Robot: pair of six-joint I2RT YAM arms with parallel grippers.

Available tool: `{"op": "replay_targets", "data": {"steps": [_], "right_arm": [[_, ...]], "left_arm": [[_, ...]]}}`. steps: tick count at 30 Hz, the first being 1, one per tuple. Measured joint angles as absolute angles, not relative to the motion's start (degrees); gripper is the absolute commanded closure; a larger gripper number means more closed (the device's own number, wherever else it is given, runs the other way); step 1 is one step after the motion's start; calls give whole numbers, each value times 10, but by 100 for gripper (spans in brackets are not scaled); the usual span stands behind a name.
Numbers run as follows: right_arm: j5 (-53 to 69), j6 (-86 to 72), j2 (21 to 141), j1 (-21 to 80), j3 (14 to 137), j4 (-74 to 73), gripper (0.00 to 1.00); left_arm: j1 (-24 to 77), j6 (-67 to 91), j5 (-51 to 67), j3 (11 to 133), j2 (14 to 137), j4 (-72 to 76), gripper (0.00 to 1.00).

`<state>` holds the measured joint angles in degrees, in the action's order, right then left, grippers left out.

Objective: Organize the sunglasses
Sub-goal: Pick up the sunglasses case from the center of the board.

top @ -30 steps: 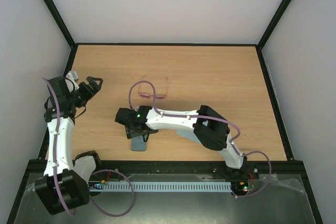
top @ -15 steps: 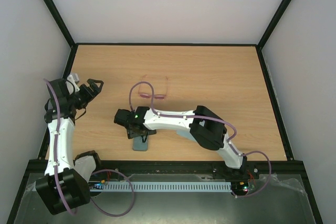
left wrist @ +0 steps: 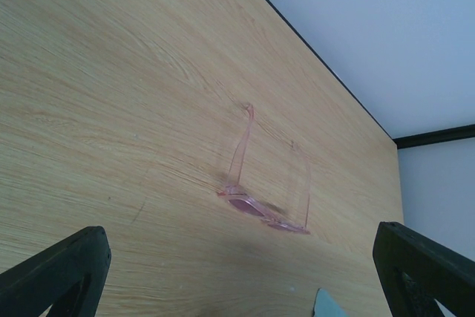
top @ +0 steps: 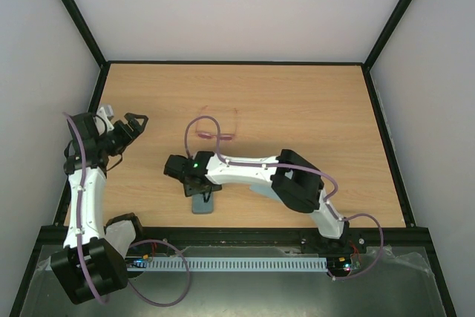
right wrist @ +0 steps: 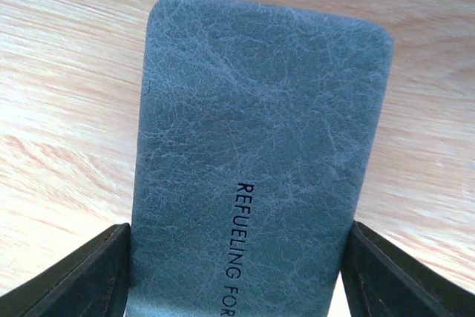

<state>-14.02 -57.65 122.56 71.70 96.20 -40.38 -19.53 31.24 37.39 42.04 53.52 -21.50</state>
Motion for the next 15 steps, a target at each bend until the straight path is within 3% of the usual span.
{"op": "replay_targets", "data": {"steps": [4,8,15], "right_arm": [[-128,-560,1164,708,891,-378,53],[-79,-538,1029,662,781,-322,53],[-26,-495,830,559,668,-241,53]], "left_arm": [[-189,312,390,415,535,-208,0],[-162,313,402,411,535,-206,1],[-1,343,400,379,493,-201,0]]}}
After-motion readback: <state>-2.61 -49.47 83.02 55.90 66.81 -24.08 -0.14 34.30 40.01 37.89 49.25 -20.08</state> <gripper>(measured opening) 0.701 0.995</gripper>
